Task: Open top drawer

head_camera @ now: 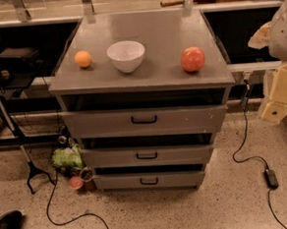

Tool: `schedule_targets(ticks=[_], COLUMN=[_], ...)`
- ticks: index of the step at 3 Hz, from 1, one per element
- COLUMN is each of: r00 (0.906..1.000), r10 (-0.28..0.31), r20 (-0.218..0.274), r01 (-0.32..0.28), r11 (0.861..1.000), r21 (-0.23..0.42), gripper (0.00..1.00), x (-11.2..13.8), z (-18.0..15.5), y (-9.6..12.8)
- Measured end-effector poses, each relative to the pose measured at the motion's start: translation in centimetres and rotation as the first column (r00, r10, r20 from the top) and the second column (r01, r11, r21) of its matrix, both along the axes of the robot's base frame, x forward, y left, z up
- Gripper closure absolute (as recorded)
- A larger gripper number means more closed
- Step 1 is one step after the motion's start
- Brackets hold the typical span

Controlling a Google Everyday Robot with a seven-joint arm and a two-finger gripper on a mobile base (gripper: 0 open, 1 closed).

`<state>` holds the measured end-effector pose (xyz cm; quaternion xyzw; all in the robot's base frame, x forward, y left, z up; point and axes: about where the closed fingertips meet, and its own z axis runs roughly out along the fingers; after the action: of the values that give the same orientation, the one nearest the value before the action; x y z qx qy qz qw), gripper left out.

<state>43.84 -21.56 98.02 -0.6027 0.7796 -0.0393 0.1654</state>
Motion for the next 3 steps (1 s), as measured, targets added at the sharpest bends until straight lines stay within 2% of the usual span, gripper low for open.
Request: schedule_targets(ticks=[1, 2, 3], r00=[1.0, 0.9974, 0.9806], r10=[0.0, 0.072, 0.195], r20=[0.0, -0.001, -0.016], r01=[0.0, -0.072, -0.194], r11=[1.0, 0.997, 0.979], r21=[0.0, 0.017, 0.056], gripper=[0.0, 0.0, 0.0], x=[0.0, 0.0, 1.3], z=[0.0, -1.1, -4.1], y=[0.0, 1.9, 6.9])
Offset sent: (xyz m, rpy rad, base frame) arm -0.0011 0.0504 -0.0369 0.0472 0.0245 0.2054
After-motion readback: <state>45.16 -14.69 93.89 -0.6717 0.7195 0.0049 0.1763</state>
